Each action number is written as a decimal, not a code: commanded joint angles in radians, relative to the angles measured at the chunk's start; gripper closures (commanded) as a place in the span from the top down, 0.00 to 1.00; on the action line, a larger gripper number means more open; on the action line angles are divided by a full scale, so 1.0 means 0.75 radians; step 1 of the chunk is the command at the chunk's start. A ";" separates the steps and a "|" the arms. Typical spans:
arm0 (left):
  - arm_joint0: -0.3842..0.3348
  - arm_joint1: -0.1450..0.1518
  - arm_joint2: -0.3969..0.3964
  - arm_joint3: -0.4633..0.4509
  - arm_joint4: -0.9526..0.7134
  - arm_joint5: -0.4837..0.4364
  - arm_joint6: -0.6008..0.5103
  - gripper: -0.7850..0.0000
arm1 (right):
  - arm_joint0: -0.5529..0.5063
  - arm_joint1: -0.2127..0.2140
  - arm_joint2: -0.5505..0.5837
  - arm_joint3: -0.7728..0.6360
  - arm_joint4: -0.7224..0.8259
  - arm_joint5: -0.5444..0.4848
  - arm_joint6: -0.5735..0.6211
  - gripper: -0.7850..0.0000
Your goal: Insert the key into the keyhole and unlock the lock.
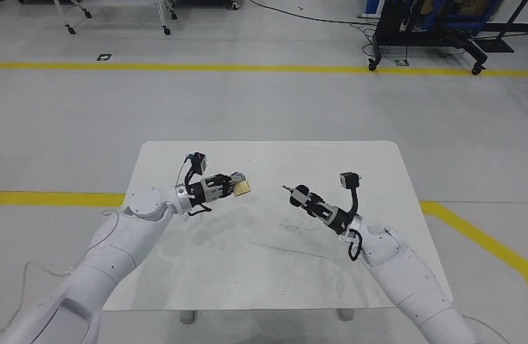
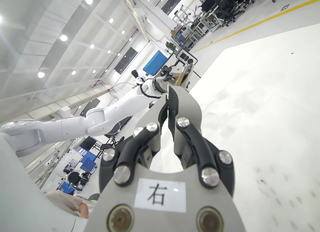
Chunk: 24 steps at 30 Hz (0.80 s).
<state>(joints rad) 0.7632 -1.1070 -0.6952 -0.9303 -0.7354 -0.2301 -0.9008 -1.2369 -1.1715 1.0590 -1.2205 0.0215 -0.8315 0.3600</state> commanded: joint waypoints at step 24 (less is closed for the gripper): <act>-0.183 -0.161 0.130 0.183 -0.177 0.349 -0.229 0.00 | -0.062 0.001 0.051 -0.046 -0.010 -0.076 -0.115 0.00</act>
<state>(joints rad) 0.6257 -1.2281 -0.5974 -0.7933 -0.8678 0.0314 -1.0728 -1.2834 -1.1705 1.0975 -1.2546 0.0139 -0.8888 0.2734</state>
